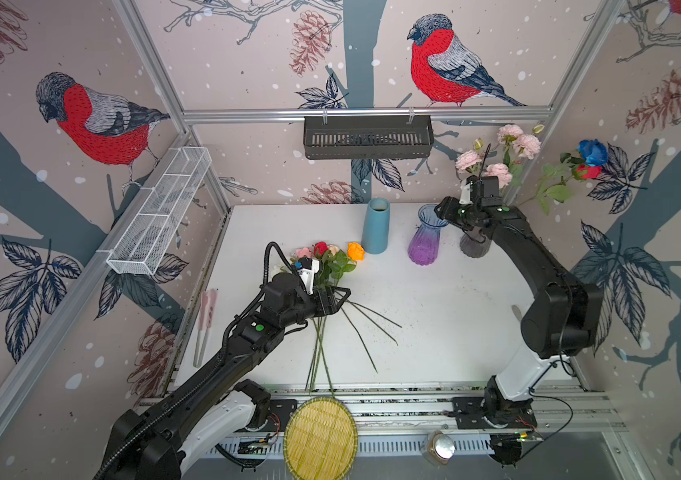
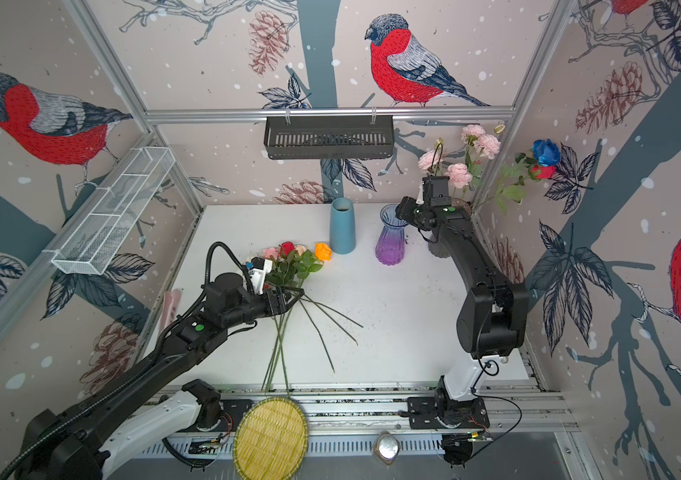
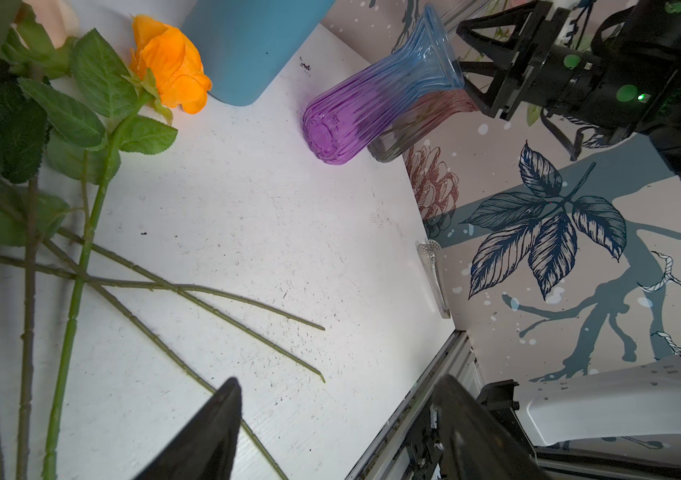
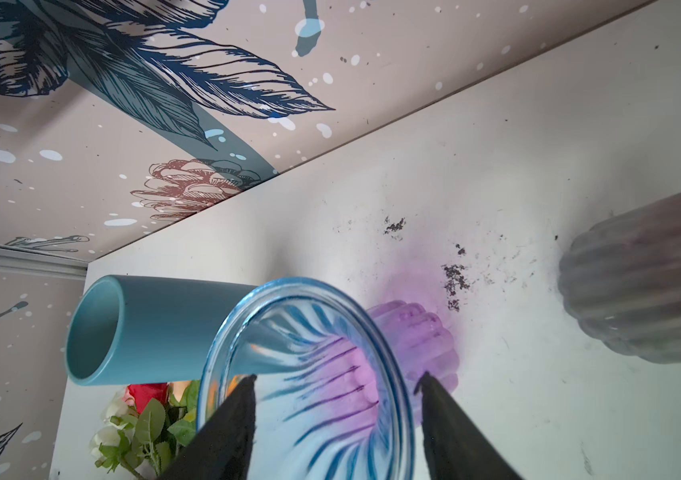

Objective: Arrange the flowers into the vase
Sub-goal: 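Move the right gripper to the purple-blue glass vase and grasp its rim, then tilt the purple-blue vase upright with the right gripper and set it down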

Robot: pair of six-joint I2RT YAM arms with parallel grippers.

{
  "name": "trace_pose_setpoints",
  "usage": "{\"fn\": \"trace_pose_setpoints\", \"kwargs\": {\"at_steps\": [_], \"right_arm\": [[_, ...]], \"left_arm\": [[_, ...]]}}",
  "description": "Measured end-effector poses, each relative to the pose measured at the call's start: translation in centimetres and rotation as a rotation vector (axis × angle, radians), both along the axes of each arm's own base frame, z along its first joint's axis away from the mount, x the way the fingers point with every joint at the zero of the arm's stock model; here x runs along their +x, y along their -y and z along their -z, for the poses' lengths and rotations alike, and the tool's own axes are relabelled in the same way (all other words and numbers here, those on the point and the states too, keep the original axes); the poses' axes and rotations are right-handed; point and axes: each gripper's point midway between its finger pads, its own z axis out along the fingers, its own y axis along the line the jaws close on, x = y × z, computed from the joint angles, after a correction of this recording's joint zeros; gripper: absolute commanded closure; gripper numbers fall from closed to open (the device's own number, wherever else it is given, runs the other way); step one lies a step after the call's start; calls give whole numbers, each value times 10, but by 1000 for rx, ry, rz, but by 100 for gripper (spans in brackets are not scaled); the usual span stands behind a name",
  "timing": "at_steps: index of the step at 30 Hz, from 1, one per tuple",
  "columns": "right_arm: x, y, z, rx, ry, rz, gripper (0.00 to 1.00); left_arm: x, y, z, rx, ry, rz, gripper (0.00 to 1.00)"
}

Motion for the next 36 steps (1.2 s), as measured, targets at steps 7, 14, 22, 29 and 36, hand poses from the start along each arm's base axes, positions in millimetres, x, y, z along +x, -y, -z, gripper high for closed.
{"fn": "trace_pose_setpoints", "kwargs": {"at_steps": [7,14,22,29,36], "right_arm": [[-8,0,30,1,-73,5,69],[-35,-5,33,21,-92,-27,99],[-100,-24,-1,25,-80,-80,99],[-148,-54,4,58,-109,-155,99],[-155,-63,23,56,-163,-165,99]], "left_arm": [[-6,-6,3,4,5,-10,26],[-8,-8,4,2,7,-12,26],[-12,-10,-8,-21,40,-14,26],[-13,-11,-2,-17,27,-16,26],[-14,-11,2,-12,19,-16,26]]}}
